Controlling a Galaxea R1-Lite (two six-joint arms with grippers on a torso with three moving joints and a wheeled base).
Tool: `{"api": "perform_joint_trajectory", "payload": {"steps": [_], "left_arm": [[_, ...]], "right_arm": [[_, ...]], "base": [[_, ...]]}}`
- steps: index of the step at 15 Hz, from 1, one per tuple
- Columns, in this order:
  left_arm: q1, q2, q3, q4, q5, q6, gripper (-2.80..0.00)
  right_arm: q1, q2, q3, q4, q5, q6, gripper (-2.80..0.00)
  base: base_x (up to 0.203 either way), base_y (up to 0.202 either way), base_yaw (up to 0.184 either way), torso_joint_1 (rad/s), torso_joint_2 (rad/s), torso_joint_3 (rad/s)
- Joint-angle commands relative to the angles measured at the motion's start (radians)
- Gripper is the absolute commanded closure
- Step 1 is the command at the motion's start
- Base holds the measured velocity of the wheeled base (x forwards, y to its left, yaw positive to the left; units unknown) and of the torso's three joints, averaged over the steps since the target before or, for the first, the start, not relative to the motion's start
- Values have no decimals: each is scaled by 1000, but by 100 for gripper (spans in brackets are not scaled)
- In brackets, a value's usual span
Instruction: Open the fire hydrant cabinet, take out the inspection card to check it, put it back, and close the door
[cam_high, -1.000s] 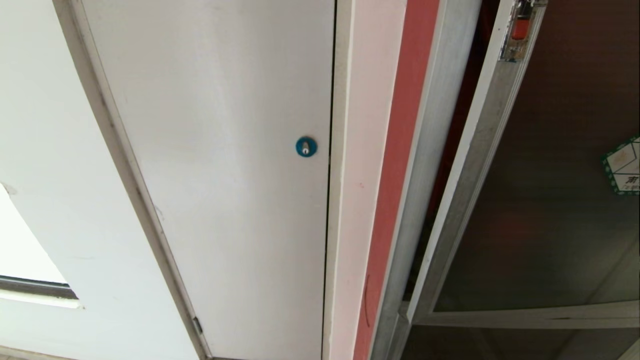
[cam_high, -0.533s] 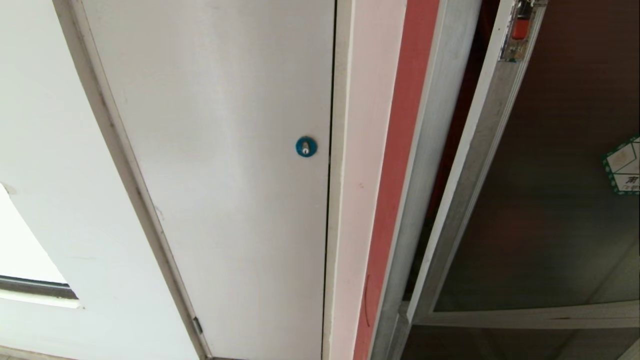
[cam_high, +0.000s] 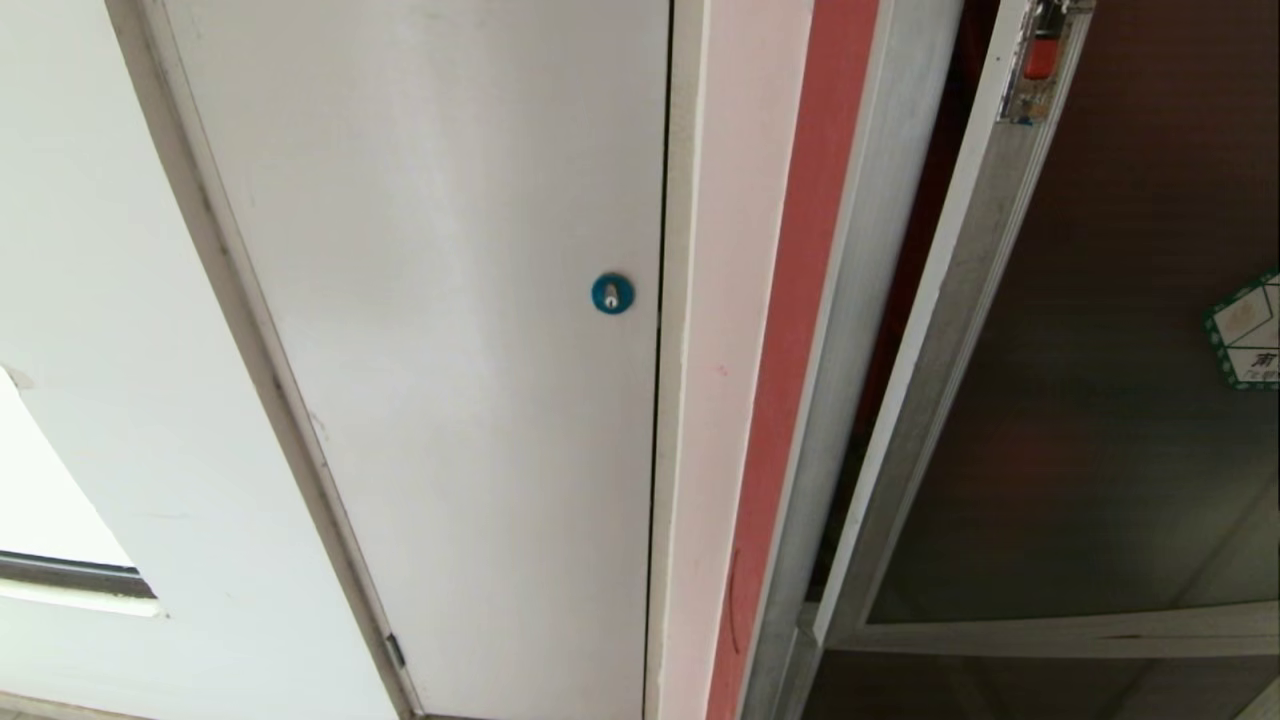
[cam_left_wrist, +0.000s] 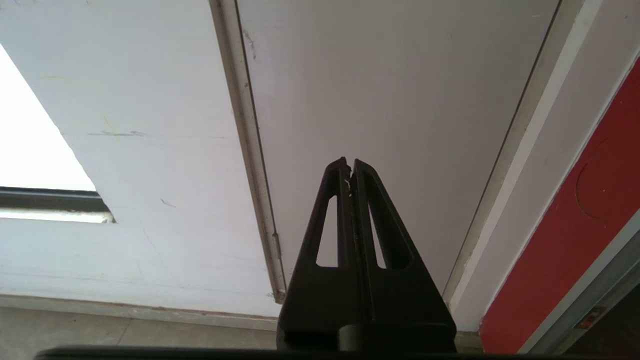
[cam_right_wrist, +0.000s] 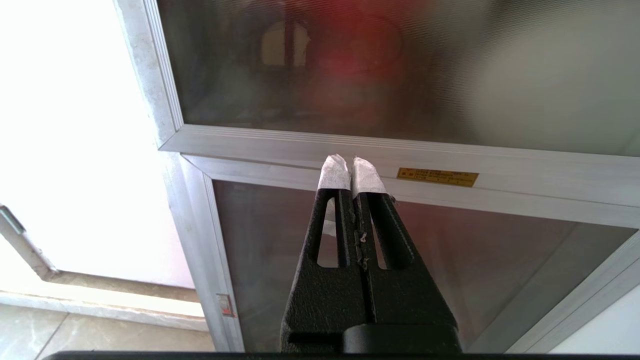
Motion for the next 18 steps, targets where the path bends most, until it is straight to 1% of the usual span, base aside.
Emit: {"api": "perform_joint_trajectory", "payload": {"steps": [1, 9, 10, 11, 13, 15, 16, 17, 18], "left_arm": [[0, 0, 6, 0, 0, 0, 0], [0, 0, 5, -1, 0, -2, 0], [0, 0, -8, -2, -1, -5, 0], [0, 1, -52, 4, -8, -19, 0], [0, 56, -134, 9, -57, -44, 0], [-5, 185, -220, 5, -120, -56, 0], [-19, 249, -269, 3, -166, -61, 0], [-45, 318, -324, 1, -241, -77, 0], [-80, 380, -374, -1, -326, -117, 0]], "right_arm": [[0, 0, 0, 0, 0, -1, 0], [0, 0, 0, 0, 0, -2, 0], [0, 0, 0, 0, 0, -1, 0], [0, 0, 1, 0, 0, -1, 0], [0, 0, 0, 0, 0, -1, 0], [0, 0, 0, 0, 0, -1, 0], [0, 0, 1, 0, 0, -1, 0], [0, 0, 0, 0, 0, -1, 0], [0, 0, 0, 0, 0, -1, 0]], "base": [[0, 0, 0, 0, 0, 0], [0, 0, 0, 0, 0, 0], [0, 0, 0, 0, 0, 0], [0, 0, 0, 0, 0, 0], [0, 0, 0, 0, 0, 0], [0, 0, 0, 0, 0, 0], [0, 0, 0, 0, 0, 0], [0, 0, 0, 0, 0, 0], [0, 0, 0, 0, 0, 0]]}}
